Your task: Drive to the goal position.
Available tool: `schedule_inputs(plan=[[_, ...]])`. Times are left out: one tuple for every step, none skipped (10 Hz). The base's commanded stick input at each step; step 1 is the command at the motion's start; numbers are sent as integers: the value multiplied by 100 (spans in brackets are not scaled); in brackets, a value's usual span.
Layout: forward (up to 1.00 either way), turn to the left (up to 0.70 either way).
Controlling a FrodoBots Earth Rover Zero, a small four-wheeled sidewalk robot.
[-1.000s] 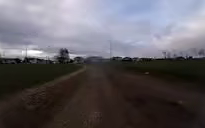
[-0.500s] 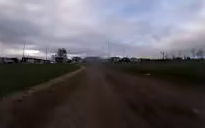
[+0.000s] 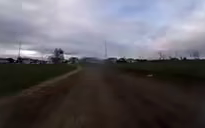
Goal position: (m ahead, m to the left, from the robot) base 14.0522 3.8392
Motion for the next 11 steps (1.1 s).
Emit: schedule_inputs(plan=[[85,0],[85,0],[85,0],[85,0],[85,0],[85,0],[85,0],[85,0],[85,0],[85,0],[85,0]])
